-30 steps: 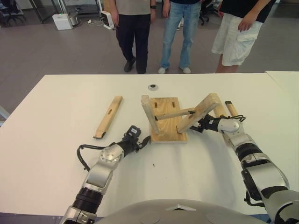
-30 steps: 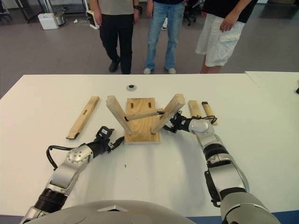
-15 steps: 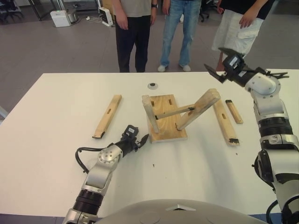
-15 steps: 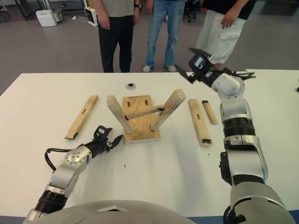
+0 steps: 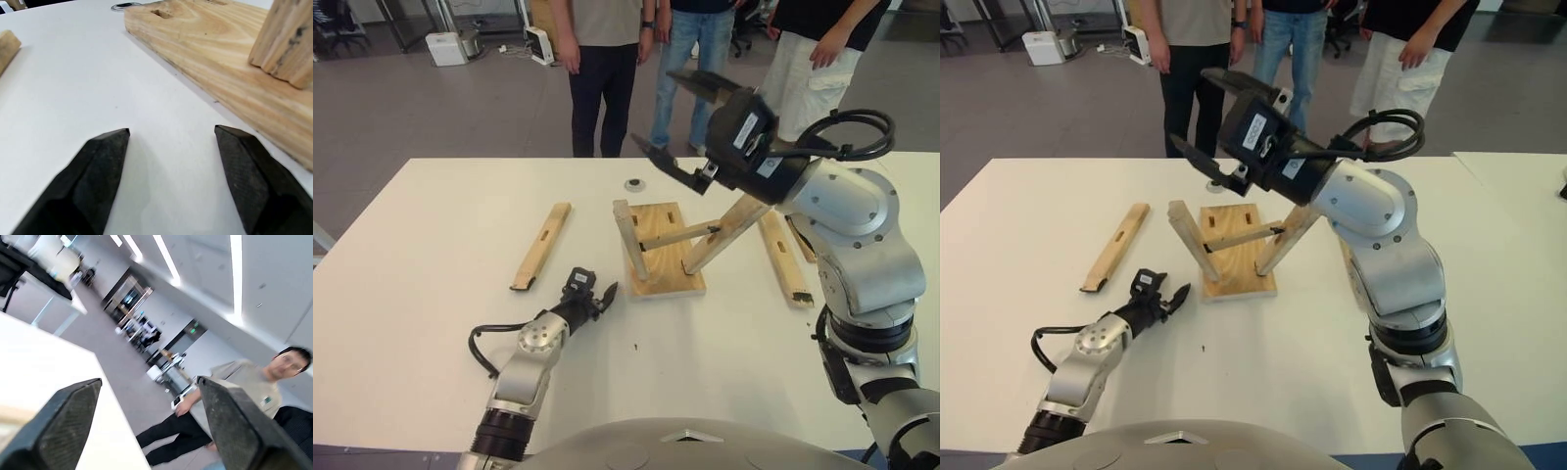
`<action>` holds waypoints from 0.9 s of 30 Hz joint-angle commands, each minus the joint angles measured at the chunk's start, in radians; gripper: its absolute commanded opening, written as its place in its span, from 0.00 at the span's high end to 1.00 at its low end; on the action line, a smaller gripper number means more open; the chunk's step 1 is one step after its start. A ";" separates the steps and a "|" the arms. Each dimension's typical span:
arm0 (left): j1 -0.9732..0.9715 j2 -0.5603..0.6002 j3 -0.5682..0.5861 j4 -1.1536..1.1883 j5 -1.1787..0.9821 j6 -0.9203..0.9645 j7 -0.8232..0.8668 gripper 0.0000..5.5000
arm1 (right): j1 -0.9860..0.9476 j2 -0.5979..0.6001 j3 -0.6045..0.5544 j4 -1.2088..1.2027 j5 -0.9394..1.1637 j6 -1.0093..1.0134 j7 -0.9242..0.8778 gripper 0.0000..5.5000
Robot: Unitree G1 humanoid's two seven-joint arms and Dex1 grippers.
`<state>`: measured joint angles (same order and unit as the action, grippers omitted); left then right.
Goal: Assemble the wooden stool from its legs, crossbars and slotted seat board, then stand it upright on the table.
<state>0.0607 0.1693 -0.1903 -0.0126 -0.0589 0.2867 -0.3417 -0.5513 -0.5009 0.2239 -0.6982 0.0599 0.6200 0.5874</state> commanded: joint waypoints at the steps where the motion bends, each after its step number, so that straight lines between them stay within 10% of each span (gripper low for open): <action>1: -0.043 -0.015 -0.009 0.010 0.000 0.006 -0.008 0.42 | 0.051 -0.087 0.048 0.059 -0.154 -0.084 -0.035 0.34; 17: -0.009 -0.009 -0.005 -0.050 -0.024 0.018 -0.024 0.42 | 0.300 -0.109 0.353 0.392 -0.527 -0.340 -0.041 0.34; 27: 0.007 -0.026 0.005 -0.046 -0.024 0.008 -0.010 0.42 | 0.056 -0.016 0.063 0.283 -0.445 -0.425 -0.108 0.34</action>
<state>0.0642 0.1413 -0.1901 -0.0580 -0.0786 0.2934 -0.3536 -0.3889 -0.5353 0.3752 -0.3500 -0.4074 0.1861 0.4892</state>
